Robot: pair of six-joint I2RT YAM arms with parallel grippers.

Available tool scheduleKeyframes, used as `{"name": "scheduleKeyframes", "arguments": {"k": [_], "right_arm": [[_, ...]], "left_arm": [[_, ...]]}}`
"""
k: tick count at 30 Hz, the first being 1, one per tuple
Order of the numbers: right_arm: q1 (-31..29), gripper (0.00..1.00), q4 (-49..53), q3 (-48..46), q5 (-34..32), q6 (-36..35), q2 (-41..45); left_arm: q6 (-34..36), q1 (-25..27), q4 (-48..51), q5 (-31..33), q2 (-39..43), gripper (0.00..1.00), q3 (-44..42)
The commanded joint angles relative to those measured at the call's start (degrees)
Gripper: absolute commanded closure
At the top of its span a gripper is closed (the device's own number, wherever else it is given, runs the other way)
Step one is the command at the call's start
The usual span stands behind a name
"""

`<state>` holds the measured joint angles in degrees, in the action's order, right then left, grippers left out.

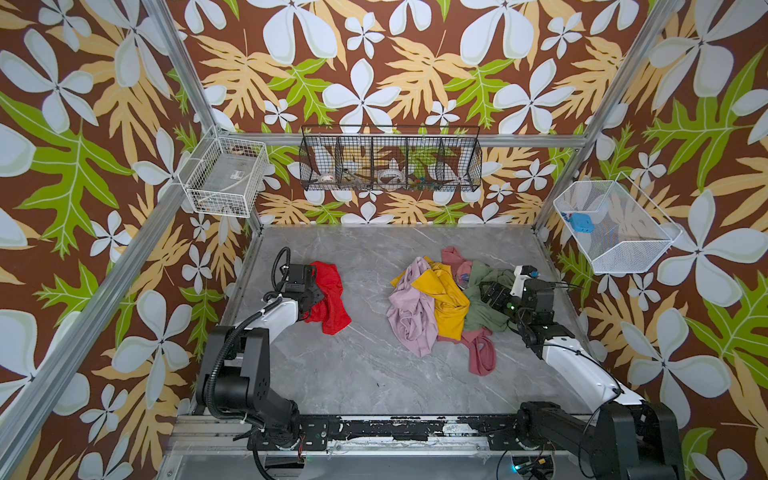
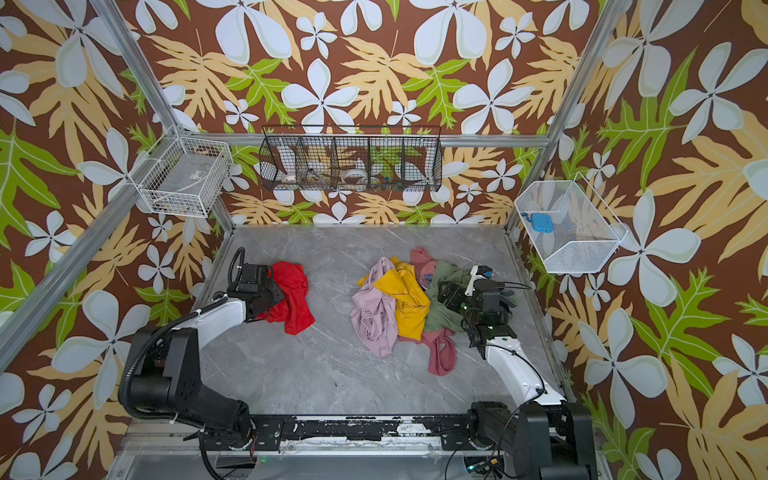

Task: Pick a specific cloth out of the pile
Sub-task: 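Lower the red cloth onto the table beside the left gripper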

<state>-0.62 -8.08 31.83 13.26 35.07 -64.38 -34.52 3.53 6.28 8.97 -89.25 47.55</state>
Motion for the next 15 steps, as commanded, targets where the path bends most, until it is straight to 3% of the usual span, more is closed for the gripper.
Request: {"name": "scheduleKeyframes", "arguments": {"k": [1, 5, 8, 15], "right_arm": [[-0.08, 0.12, -0.36, -0.2, -0.99, -0.74, 0.31], [-0.03, 0.12, -0.61, -0.5, -1.3, -0.98, 0.14], [-0.08, 0.11, -1.06, -0.52, -1.3, -1.02, -0.31], [-0.01, 0.11, -0.52, 0.33, -1.63, -2.27, -1.15]], "left_arm": [[0.58, -0.1, 3.64, 1.22, -0.57, 0.59, 0.44], [1.9, 0.61, 5.98, 3.25, 0.71, 0.37, 0.83], [3.06, 2.27, 7.73, 6.44, 2.47, 0.26, 1.6], [3.76, 3.85, 14.24, 11.76, 6.37, 0.21, 5.39]]}}
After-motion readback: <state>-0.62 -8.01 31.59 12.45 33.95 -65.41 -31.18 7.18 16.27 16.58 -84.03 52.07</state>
